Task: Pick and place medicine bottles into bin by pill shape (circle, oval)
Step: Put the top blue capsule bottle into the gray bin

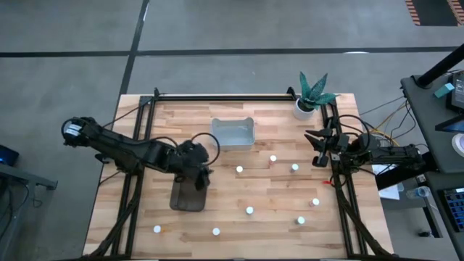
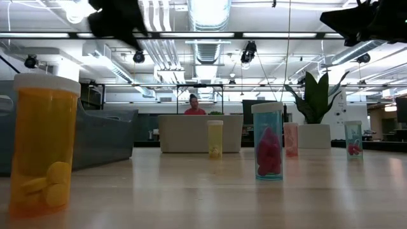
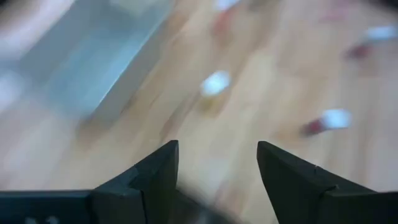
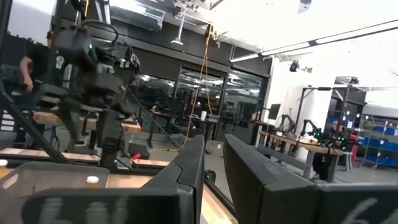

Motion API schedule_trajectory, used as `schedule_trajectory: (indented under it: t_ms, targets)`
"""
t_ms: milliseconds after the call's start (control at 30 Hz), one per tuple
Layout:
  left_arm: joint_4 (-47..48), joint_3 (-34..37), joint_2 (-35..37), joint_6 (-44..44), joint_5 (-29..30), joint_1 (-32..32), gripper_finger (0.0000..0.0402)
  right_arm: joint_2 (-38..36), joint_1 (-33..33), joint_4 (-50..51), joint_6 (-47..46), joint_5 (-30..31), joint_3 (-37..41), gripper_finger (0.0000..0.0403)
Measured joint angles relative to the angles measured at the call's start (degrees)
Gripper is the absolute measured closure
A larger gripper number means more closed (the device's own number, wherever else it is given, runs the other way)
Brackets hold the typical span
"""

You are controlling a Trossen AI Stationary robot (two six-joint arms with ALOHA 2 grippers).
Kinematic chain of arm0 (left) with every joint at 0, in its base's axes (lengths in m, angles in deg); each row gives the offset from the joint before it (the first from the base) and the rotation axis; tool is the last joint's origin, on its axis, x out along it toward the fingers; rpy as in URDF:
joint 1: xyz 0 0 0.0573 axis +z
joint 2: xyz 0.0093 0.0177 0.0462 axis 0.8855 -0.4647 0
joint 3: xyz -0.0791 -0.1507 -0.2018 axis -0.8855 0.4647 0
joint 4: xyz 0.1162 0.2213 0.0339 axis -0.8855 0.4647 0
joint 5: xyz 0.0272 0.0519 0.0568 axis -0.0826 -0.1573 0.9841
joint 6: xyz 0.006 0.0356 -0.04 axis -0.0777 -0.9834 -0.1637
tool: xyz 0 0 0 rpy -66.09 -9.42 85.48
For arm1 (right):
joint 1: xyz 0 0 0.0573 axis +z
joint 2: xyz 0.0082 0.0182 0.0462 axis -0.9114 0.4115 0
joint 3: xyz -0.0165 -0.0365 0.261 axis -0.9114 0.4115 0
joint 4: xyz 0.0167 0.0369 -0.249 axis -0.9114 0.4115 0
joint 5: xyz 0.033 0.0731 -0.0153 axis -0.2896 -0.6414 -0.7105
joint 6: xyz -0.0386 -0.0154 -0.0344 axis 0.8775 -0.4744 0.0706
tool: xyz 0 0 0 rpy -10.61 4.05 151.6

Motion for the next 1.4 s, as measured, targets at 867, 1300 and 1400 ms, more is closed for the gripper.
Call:
schedule_trajectory:
  t_ms: [867,1300,1400]
  targets:
    - [-57.66,22.58,11.75,-52.78,3.73,-2.49,0.0201,14.86,0.15,-9.79,-15.31,-3.79,0.02,0.0351]
    - [-76.62,35.81,19.10,-66.18,16.20,-2.46,0.0201,24.74,0.26,-16.19,-15.60,-3.71,-3.49,0.0351]
    - [-78.15,36.50,20.22,-68.15,19.19,-2.46,0.0201,27.51,0.26,-16.12,-15.12,-3.72,-6.16,0.0351]
